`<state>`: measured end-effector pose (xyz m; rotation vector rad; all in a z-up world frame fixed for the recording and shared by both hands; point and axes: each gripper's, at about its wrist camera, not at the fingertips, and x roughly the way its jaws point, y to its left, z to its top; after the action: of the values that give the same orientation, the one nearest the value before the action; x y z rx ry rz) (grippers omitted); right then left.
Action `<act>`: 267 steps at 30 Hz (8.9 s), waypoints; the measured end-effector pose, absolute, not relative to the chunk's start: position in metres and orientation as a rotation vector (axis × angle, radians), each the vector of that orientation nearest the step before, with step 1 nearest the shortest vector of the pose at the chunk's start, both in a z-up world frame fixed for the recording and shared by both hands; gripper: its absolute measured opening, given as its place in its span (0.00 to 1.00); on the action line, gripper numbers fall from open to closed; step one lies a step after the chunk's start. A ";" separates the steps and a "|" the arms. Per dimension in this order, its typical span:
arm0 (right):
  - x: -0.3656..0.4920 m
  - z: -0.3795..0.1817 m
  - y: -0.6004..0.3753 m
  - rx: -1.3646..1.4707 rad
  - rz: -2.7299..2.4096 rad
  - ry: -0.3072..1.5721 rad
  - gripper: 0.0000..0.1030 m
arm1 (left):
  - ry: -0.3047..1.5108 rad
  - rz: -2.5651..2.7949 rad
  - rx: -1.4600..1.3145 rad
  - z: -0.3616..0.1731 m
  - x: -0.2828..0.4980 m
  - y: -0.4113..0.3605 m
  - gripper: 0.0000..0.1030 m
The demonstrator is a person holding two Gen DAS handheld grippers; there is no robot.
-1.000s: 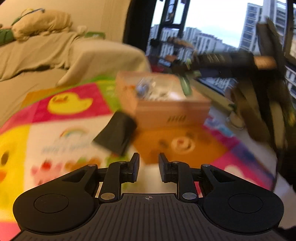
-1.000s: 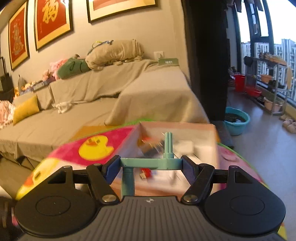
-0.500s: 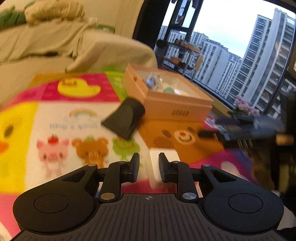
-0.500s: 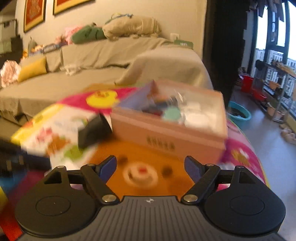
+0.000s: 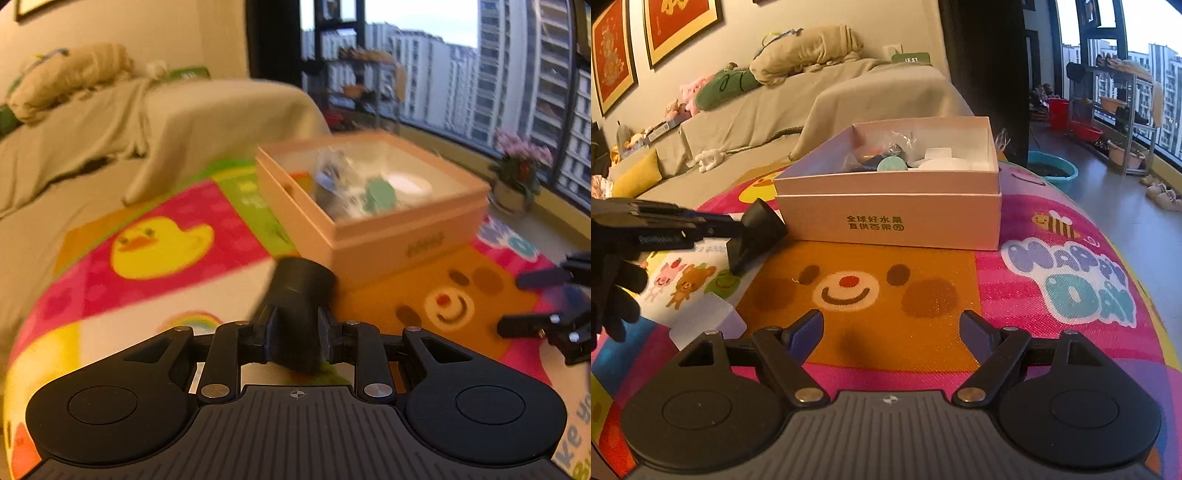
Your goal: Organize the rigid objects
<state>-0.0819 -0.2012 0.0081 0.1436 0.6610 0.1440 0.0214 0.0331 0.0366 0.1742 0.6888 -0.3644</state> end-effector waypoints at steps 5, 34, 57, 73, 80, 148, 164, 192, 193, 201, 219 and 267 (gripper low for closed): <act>-0.082 0.009 -0.199 0.137 0.152 0.661 0.80 | 0.722 -0.385 0.214 0.025 0.021 0.029 0.54; -0.078 0.007 -0.196 0.131 0.173 0.680 0.88 | 0.726 -0.322 0.092 0.014 0.050 0.039 0.50; -0.074 0.005 -0.184 0.044 0.162 0.704 0.93 | 0.684 -0.439 -0.068 0.051 -0.092 0.033 0.49; -0.075 0.005 -0.187 0.070 0.167 0.696 0.93 | 0.773 -0.310 0.008 0.019 -0.047 -0.012 0.53; -0.076 0.012 -0.192 0.103 0.163 0.677 0.93 | 0.734 -0.389 0.053 0.016 -0.070 -0.014 0.49; -0.083 0.006 -0.173 0.015 0.175 0.680 0.75 | 0.664 -0.246 0.036 0.006 -0.064 -0.003 0.52; -0.121 0.041 -0.192 0.032 0.196 0.576 0.47 | 0.627 -0.294 -0.030 0.033 -0.065 0.005 0.48; -0.122 0.032 -0.238 0.101 0.116 0.505 0.47 | 0.650 -0.401 -0.034 0.058 0.170 -0.132 0.48; -0.122 0.031 -0.241 0.112 0.119 0.509 0.47 | 0.652 -0.397 0.002 0.055 0.167 -0.135 0.48; -0.116 0.026 -0.239 0.130 0.144 0.521 0.47 | 0.667 -0.456 0.025 0.060 0.148 -0.128 0.47; -0.047 0.094 -0.229 0.105 0.208 0.496 0.47 | 0.596 -0.386 0.007 0.043 -0.003 -0.014 0.44; -0.037 -0.002 -0.174 0.079 -0.178 0.675 1.00 | 0.675 -0.033 0.019 0.003 0.009 0.003 0.96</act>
<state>-0.0375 -0.1738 -0.0023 0.0793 0.6753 -0.1775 0.0088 0.0028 0.0029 0.0190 0.6751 -0.0325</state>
